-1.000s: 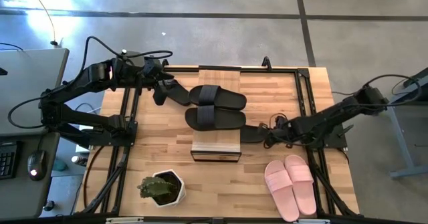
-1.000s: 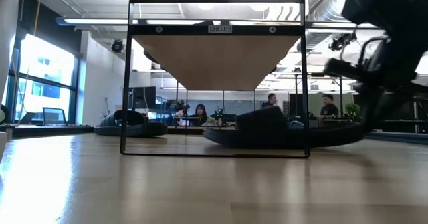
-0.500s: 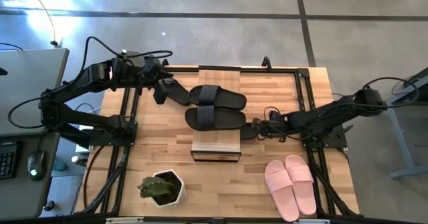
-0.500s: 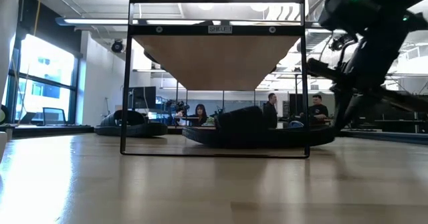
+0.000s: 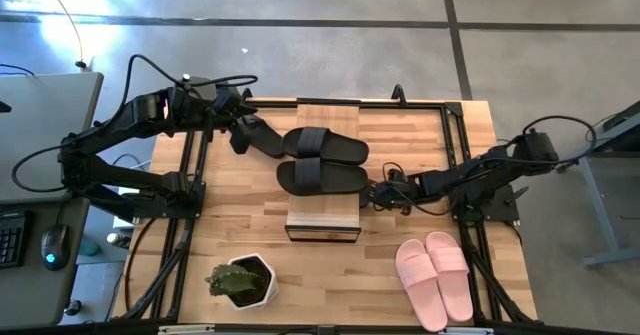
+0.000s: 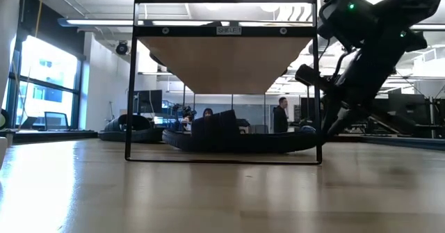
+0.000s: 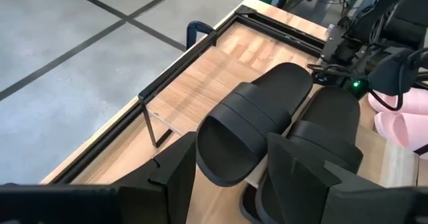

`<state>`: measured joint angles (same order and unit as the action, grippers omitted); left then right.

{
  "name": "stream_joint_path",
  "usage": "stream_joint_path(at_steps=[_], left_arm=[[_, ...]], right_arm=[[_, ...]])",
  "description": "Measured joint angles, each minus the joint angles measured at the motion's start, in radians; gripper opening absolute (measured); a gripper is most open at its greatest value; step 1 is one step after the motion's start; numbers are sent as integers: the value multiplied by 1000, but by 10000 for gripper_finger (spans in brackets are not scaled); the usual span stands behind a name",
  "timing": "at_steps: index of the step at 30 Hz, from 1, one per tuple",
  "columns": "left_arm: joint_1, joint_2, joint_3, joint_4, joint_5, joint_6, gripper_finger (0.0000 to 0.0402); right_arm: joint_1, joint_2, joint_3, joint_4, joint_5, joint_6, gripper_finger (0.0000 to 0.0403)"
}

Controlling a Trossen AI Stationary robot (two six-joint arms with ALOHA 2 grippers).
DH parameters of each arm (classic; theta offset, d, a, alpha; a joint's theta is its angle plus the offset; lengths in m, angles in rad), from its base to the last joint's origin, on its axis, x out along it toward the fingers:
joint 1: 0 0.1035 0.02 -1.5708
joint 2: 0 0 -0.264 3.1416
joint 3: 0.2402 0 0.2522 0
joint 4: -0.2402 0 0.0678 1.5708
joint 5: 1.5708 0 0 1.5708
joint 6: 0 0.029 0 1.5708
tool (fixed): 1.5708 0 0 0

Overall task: Pick and place slides into the shelf
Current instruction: Put the black slipper under the shelf

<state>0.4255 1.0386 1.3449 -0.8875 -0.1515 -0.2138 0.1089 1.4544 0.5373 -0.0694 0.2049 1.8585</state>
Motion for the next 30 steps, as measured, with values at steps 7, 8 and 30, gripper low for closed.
stream_joint_path(at_steps=[7, 8, 30], left_arm=[[0, 0, 0, -17, -79, -2, 168], [1, 0, 0, -25, -81, -3, 168], [413, 93, 0, -355, 113, -97, 168]], right_arm=[[0, -1, 0, 7, 4, -8, 0], [2, -1, 0, 7, 4, -8, 0], [99, -166, 0, -88, 69, -92, 0]])
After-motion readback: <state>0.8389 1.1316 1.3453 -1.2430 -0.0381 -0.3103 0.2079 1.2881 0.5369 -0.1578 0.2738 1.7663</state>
